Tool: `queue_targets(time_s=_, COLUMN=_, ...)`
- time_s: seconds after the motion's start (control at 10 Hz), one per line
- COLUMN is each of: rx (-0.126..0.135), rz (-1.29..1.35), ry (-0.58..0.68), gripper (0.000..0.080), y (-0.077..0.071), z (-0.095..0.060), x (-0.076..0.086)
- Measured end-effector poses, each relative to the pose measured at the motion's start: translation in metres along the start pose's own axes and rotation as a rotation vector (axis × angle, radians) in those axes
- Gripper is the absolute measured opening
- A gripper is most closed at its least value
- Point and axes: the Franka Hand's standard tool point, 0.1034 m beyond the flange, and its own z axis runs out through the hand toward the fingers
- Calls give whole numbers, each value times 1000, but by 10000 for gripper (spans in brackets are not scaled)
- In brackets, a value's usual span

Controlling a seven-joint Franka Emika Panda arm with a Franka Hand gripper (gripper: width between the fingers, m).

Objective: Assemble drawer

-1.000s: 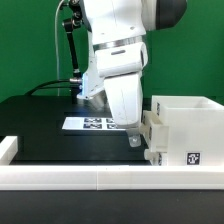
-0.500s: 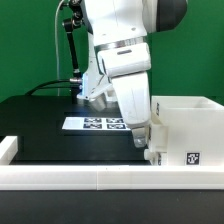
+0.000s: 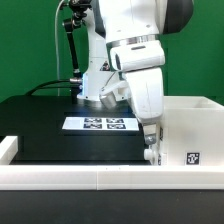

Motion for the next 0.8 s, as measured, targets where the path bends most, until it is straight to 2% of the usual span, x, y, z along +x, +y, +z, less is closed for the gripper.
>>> queue_targets(time_s=0.1, rx=-3, rz=-4, ry=0, gripper=649, y=1, z=0, x=1)
queue_targets(time_s=0.2, rx=7, rz=-17, ry=-1, gripper=649, y=-1, z=1, x=-3)
queue_targets(time_s=0.3, rx=16, rz=-21, ry=-6, gripper=649, y=-3, z=0, x=-16)
queue_targets(time_s=0.5, rx=13, rz=-17, ry=-12, gripper=649, y=-6, z=-4, x=-44)
queue_targets(time_s=0.6, rx=-6, rz=5, ry=-18, gripper=649, y=-12, z=-9, x=-54)
queue_targets(time_s=0.7, rx=-37, rz=27, ry=-26, gripper=649, y=-23, z=-14, x=-63)
queue_targets(time_s=0.8, rx=-96, rz=76, ry=-24, gripper=649, y=-37, z=-16, x=-70)
